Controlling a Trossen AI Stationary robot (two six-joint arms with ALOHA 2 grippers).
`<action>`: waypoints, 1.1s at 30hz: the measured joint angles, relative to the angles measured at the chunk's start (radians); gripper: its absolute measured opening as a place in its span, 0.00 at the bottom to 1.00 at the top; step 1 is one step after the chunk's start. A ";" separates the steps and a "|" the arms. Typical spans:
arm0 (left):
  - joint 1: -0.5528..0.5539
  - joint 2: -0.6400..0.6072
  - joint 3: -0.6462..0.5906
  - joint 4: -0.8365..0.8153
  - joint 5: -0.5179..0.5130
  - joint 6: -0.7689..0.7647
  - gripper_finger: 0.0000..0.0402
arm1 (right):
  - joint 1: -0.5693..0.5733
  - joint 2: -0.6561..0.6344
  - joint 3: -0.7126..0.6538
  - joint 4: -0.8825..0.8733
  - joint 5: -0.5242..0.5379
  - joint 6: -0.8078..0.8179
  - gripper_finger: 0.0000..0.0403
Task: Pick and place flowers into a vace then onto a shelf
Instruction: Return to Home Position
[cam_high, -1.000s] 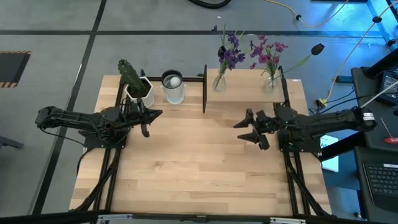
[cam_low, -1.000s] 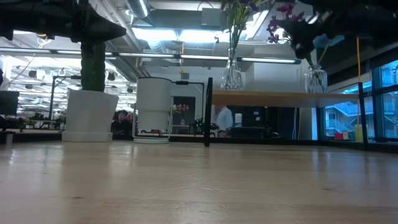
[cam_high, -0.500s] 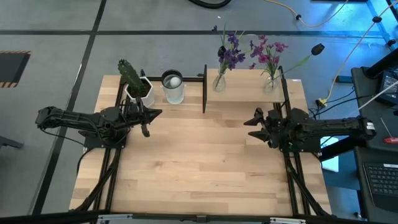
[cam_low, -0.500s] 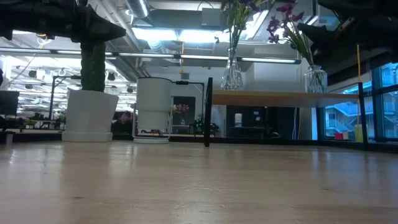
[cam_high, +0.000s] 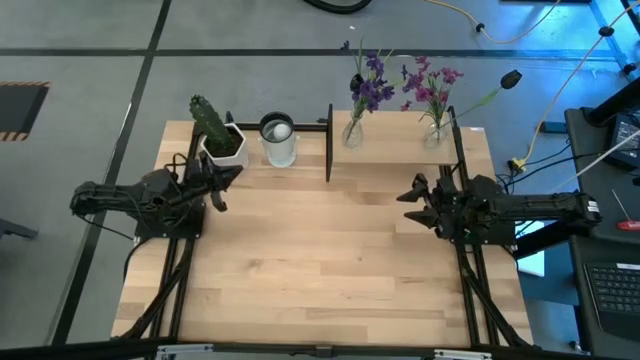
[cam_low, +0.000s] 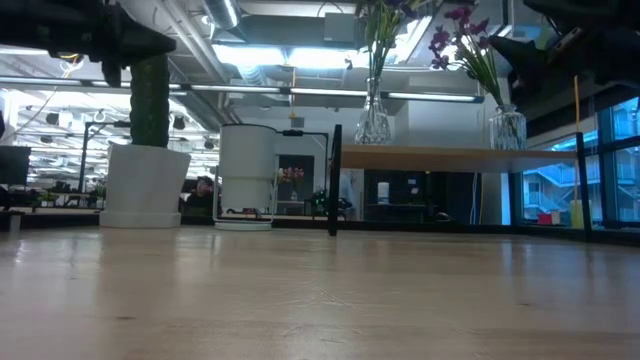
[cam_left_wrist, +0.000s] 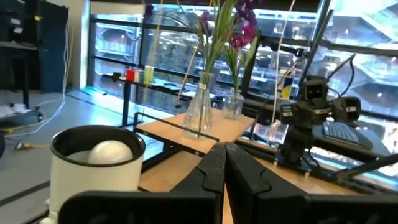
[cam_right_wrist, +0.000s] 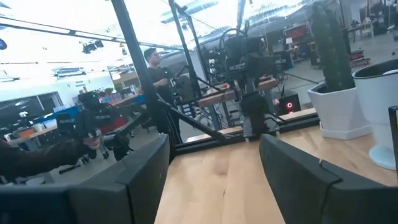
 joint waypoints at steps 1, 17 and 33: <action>0.000 -0.012 0.000 -0.009 0.000 -0.008 0.01 | 0.000 0.000 0.000 0.000 0.000 -0.009 0.63; -0.001 0.066 0.000 -0.022 0.057 -0.027 0.01 | 0.000 0.000 0.000 -0.005 0.022 -0.059 0.63; -0.001 -0.010 0.000 -0.046 -0.062 0.004 0.01 | 0.000 0.000 0.000 -0.048 0.101 -0.108 0.63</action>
